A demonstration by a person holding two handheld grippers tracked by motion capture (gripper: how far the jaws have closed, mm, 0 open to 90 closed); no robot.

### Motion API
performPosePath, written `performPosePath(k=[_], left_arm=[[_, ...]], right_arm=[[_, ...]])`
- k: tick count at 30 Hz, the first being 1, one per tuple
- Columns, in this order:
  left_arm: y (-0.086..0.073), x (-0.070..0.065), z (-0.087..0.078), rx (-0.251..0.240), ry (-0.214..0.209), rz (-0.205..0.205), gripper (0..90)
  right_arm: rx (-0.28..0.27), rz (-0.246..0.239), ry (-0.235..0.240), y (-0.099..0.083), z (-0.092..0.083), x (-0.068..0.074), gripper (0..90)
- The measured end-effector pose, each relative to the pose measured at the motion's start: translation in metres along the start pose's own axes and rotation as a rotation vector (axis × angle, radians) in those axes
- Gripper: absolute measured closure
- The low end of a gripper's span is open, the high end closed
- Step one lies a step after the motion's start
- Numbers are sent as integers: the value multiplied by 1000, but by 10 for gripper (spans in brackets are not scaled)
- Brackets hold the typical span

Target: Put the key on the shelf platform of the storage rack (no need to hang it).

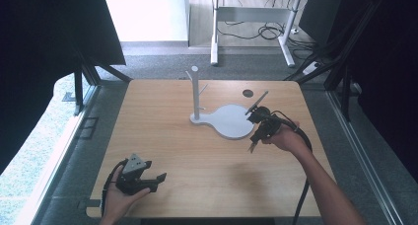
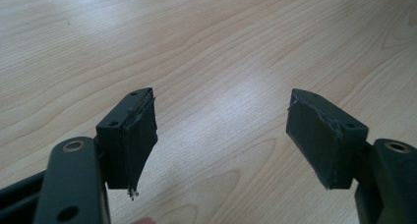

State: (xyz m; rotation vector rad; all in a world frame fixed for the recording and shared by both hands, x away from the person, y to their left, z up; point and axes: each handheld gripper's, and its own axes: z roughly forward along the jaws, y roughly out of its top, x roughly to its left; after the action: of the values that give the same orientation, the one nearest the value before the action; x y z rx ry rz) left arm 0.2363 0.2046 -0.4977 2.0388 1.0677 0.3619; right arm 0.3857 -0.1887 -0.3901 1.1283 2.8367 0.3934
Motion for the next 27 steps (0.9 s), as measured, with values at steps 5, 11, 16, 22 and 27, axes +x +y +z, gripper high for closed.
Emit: performPosePath(k=[5,11,16,22,27], left_arm=[[0,1,0,4,0,4,276],[0,1,-1,5,0,2,276],[0,2,-1,4,4,-2,276],[0,1,0,9,3,-1,276],[0,2,1,13,6,-4,276]], right_arm=[[4,5,-2,8,1,-2,897],[8,2,-2,17,3,-2,897],[5,11,-8,21,2,-4,897],[6,24,3,25,4,-8,896],[9,39,0,32,9,-12,896]])
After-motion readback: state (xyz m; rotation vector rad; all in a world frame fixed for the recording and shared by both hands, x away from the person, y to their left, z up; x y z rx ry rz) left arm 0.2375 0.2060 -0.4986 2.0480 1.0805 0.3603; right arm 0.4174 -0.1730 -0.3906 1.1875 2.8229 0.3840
